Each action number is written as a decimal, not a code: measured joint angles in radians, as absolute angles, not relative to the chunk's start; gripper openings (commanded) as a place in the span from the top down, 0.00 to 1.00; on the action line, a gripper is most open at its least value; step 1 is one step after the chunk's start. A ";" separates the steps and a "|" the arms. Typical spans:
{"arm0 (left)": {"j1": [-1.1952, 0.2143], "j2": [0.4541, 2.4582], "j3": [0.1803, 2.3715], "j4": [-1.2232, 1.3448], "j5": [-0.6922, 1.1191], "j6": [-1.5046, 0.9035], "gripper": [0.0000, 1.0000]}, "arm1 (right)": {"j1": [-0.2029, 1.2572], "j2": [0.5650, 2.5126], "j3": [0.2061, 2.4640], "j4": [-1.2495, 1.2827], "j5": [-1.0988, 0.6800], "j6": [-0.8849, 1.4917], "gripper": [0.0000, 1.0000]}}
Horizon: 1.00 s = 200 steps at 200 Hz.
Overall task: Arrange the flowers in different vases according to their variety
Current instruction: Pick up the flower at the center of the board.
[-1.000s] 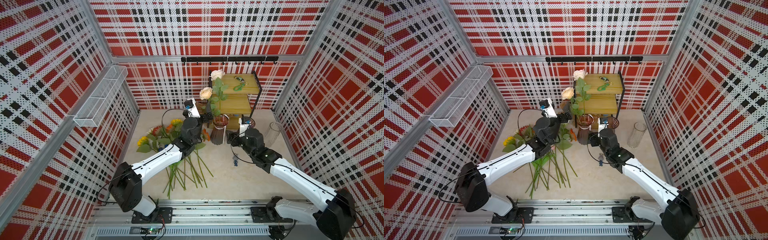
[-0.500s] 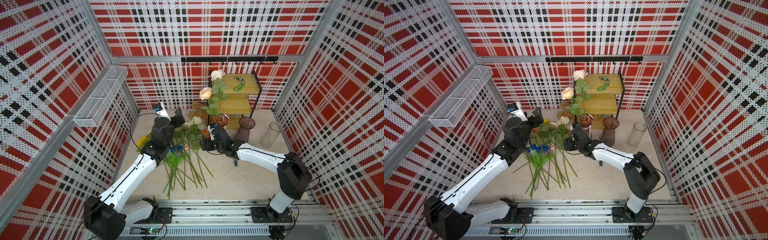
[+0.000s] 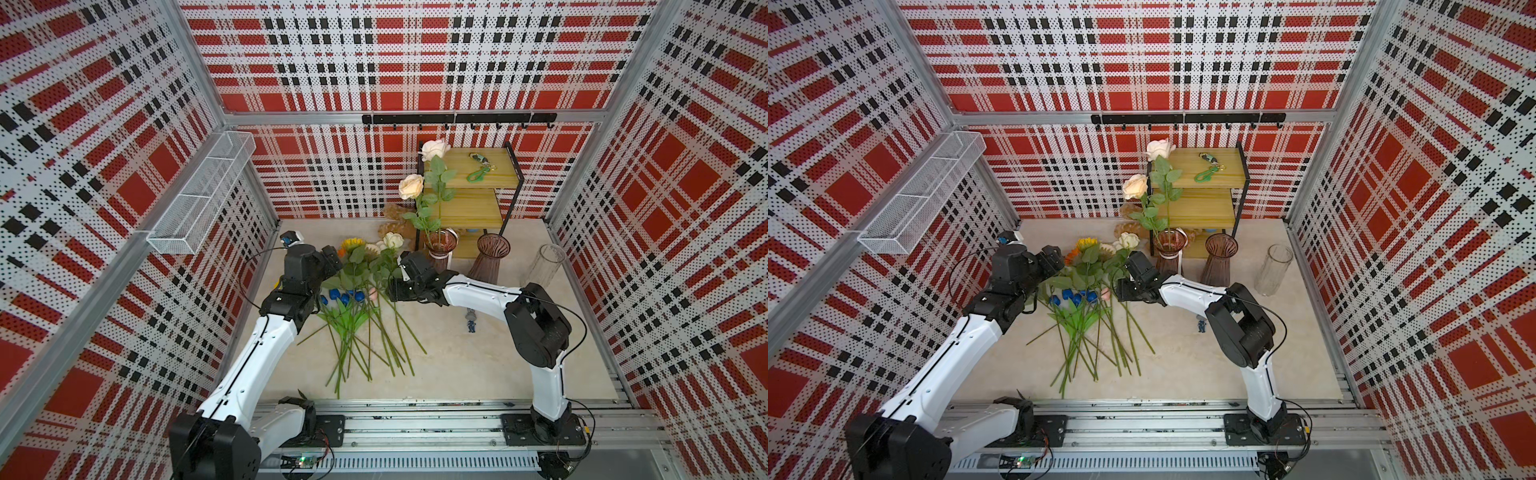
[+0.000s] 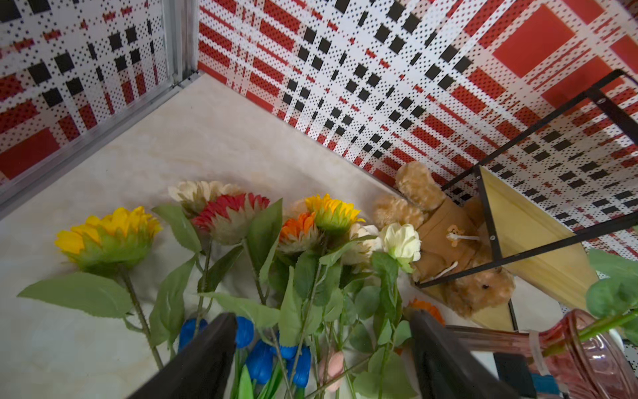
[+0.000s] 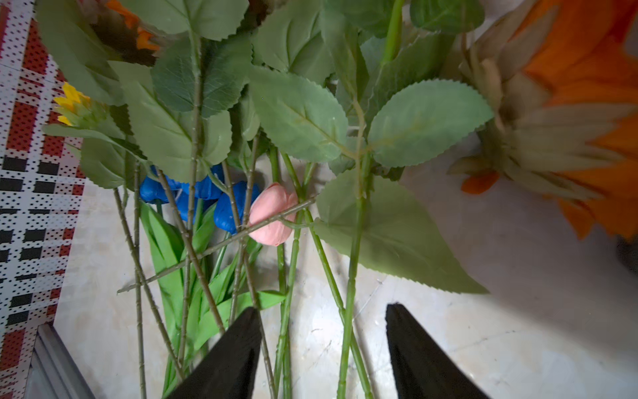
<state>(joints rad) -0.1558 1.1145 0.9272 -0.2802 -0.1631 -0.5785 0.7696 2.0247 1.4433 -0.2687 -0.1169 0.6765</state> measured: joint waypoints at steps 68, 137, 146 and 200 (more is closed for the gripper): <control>-0.139 1.141 0.870 -0.315 -0.109 -0.625 0.21 | 0.770 2.097 1.470 -0.298 -0.150 0.693 0.53; -0.131 1.169 0.799 -0.326 -0.064 -0.655 0.22 | 0.770 2.141 1.493 -0.299 -0.172 0.696 0.75; -0.129 1.172 0.795 -0.327 -0.057 -0.656 0.22 | 0.770 2.143 1.494 -0.299 -0.172 0.696 0.80; -0.125 1.215 0.786 -0.327 -0.002 -0.671 0.26 | 0.770 2.140 1.496 -0.307 -0.167 0.681 1.00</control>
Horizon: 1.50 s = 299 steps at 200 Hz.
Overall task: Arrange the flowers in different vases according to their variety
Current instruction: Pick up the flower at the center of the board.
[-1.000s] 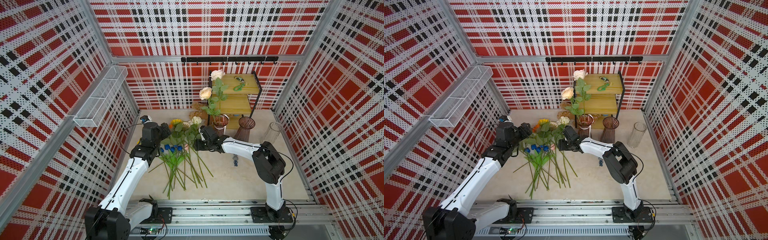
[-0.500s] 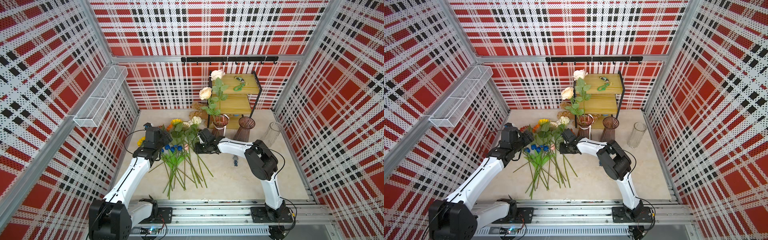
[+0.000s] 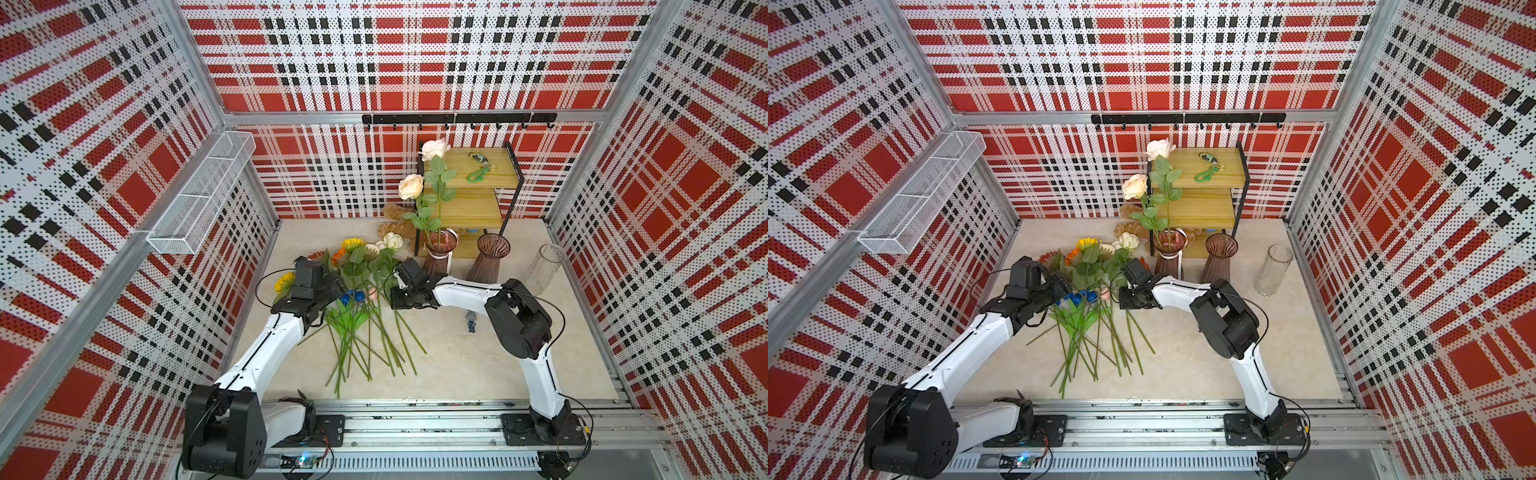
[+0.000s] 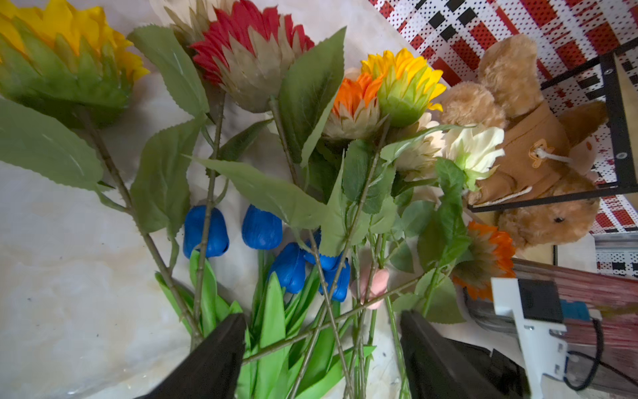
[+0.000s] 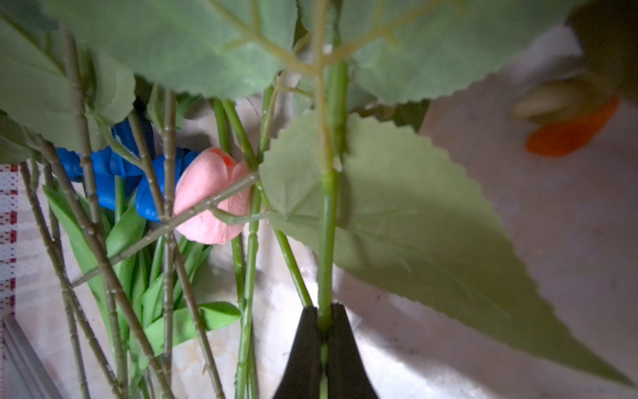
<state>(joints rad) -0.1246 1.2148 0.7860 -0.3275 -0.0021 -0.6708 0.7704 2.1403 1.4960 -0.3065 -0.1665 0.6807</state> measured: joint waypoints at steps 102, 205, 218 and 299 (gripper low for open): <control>-0.139 1.284 0.770 -0.357 0.149 -0.692 0.33 | 0.804 1.966 1.483 -0.348 -0.135 0.662 1.00; -0.229 1.399 0.770 -0.362 0.229 -0.730 0.48 | 0.813 1.895 1.454 -0.369 -0.104 0.655 1.00; -0.230 1.408 0.769 -0.352 0.239 -0.735 0.51 | 0.813 1.888 1.452 -0.369 -0.103 0.654 1.00; -0.231 1.455 0.769 -0.315 0.239 -0.738 0.64 | 0.813 1.874 1.436 -0.374 -0.089 0.652 1.00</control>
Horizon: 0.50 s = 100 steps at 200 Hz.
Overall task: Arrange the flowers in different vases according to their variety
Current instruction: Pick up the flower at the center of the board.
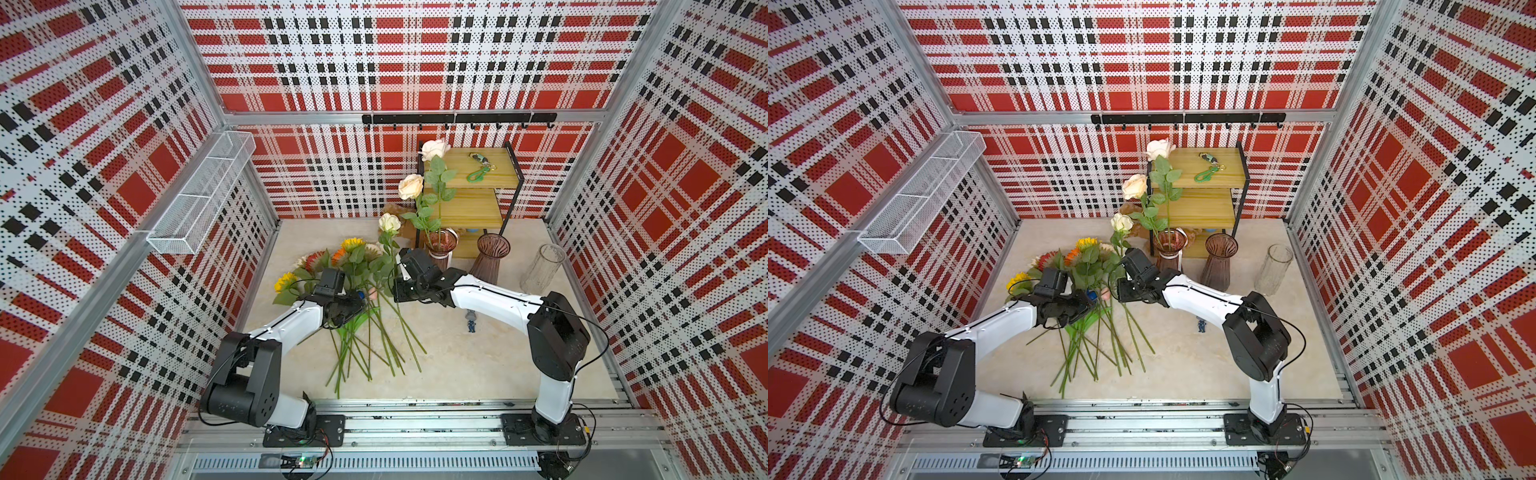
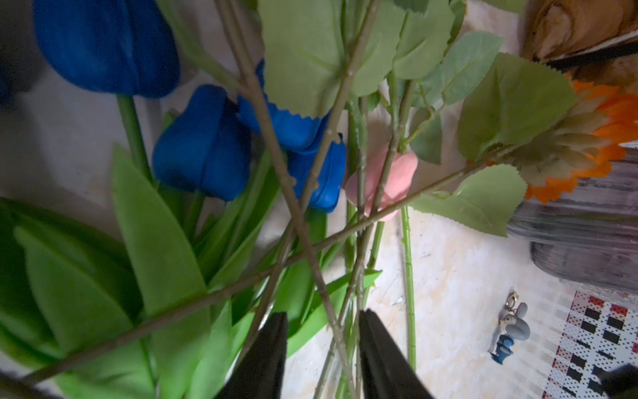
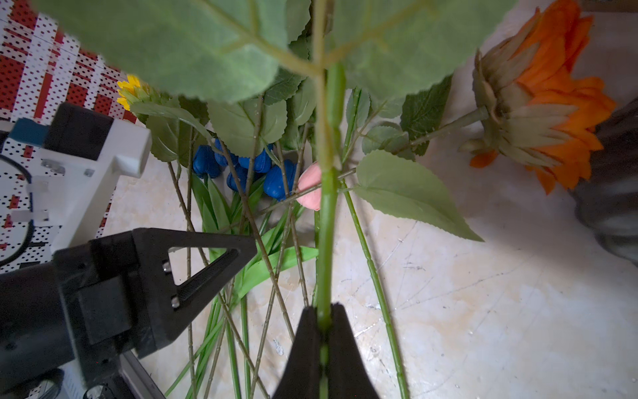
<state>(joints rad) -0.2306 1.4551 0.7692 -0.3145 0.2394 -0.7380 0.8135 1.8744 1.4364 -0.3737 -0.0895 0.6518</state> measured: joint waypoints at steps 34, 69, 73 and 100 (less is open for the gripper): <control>-0.231 1.478 0.769 -0.279 0.241 -0.744 0.69 | 0.813 1.874 1.436 -0.375 -0.089 0.651 1.00; -0.231 1.513 0.769 -0.259 0.248 -0.748 0.72 | 0.813 1.874 1.436 -0.380 -0.086 0.648 1.00; -0.231 1.515 0.769 -0.257 0.248 -0.748 0.73 | 0.813 1.874 1.436 -0.381 -0.086 0.648 1.00; -0.231 1.532 0.769 -0.245 0.253 -0.750 0.77 | 0.813 1.874 1.436 -0.387 -0.085 0.647 1.00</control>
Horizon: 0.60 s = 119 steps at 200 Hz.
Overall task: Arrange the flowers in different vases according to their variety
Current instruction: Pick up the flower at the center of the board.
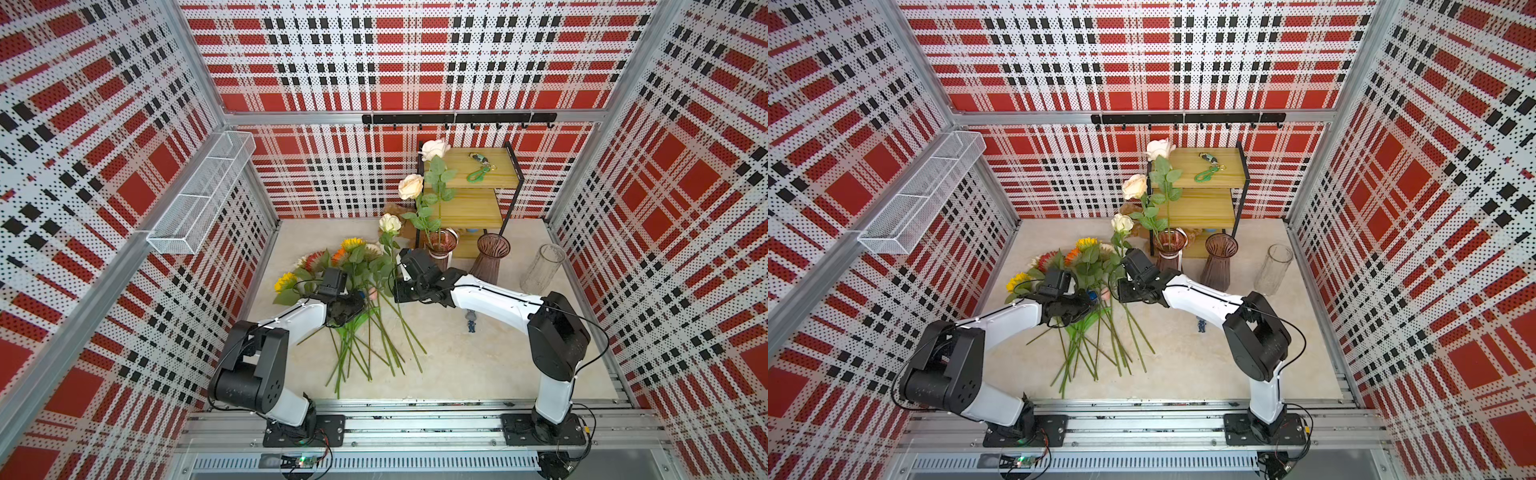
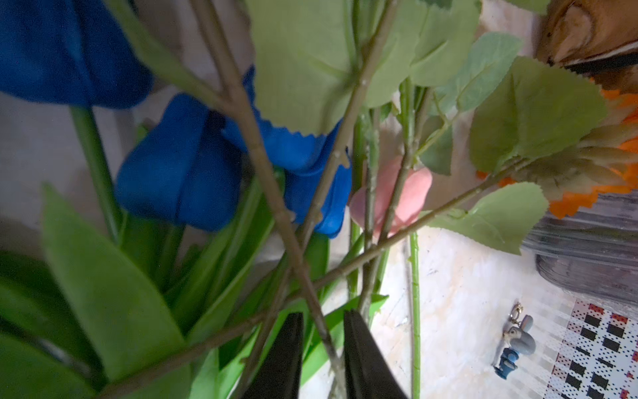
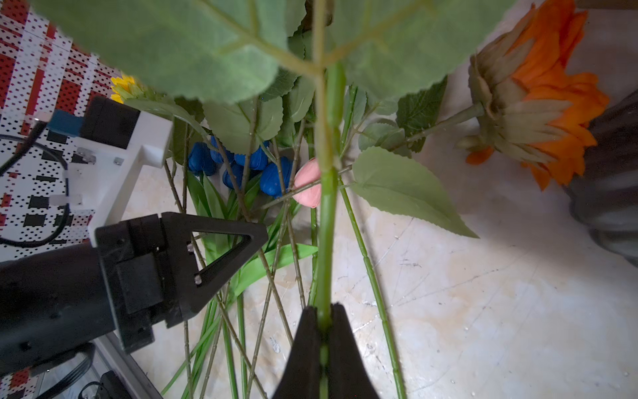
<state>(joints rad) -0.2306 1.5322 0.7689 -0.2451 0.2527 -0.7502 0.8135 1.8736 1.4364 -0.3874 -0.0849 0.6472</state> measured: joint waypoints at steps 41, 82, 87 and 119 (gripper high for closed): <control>-0.227 1.550 0.769 -0.230 0.255 -0.750 0.85 | 0.813 1.871 1.436 -0.397 -0.084 0.643 1.00; -0.216 1.562 0.769 -0.217 0.260 -0.746 0.88 | 0.813 1.859 1.437 -0.401 -0.081 0.636 1.00; -0.216 1.565 0.770 -0.214 0.262 -0.744 0.89 | 0.814 1.858 1.437 -0.402 -0.081 0.635 1.00; -0.213 1.576 0.774 -0.205 0.271 -0.737 1.00 | 0.817 1.847 1.437 -0.403 -0.075 0.628 1.00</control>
<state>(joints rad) -0.2134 1.5757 0.7742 -0.2050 0.2714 -0.7368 0.8165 1.8473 1.4368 -0.4034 -0.0750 0.6281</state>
